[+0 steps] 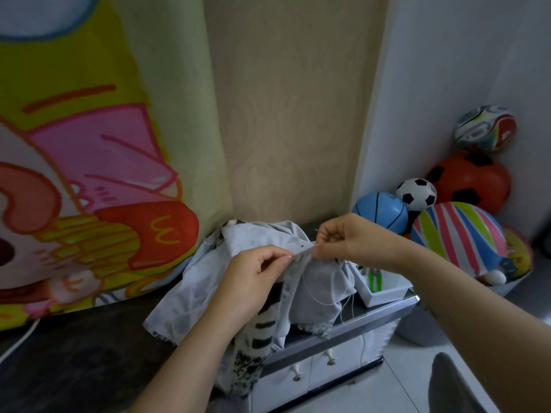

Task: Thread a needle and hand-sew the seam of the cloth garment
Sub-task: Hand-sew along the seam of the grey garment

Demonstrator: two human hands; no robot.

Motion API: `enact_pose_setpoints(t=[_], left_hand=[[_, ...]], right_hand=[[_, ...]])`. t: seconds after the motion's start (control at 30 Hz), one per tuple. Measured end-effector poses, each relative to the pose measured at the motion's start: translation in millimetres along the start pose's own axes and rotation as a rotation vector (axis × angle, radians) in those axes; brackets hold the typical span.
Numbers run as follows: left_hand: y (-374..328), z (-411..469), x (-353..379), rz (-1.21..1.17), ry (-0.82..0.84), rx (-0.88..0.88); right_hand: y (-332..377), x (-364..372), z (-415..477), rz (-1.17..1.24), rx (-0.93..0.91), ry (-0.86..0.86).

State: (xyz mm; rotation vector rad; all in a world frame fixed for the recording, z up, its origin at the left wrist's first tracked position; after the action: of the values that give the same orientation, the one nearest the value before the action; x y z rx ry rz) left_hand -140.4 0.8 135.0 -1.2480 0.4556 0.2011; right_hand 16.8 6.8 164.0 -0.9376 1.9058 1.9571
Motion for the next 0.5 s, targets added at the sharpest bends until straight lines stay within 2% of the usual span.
enact_pose_setpoints(t=[0.2,0.3,0.4,0.5], left_hand=[[-12.8,8.3,-5.0,0.088,-0.052,0.107],[-22.3,6.5,-7.0,0.143,-0.105,0.234],[-25.6,-1.4,0.4,0.314,-0.078,0.373],[-16.3,-8.6,7.1,0.403,-0.085,0.345]], right_hand=[[1.4,-3.1,0.9,-0.039,-0.004,0.004],[2.4,-5.3,0.8,-0.045,-0.005,-0.011],[3.6,-4.4,0.7,-0.057,-0.008,-0.023],[3.3,-0.8,1.9,-0.077,-0.007,-0.028]])
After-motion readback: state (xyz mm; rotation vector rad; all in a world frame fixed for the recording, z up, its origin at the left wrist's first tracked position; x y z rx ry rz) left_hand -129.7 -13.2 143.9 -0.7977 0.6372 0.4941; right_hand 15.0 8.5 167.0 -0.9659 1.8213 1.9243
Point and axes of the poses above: each hand's wrist, its own z-axis towards the middle knuckle, its own x-axis out of the palm, y = z × x, the point moved 7 cm from there along z, towards the middle knuckle, and after that the axes turned 3 degrees about -y, right-handed, at the moved point
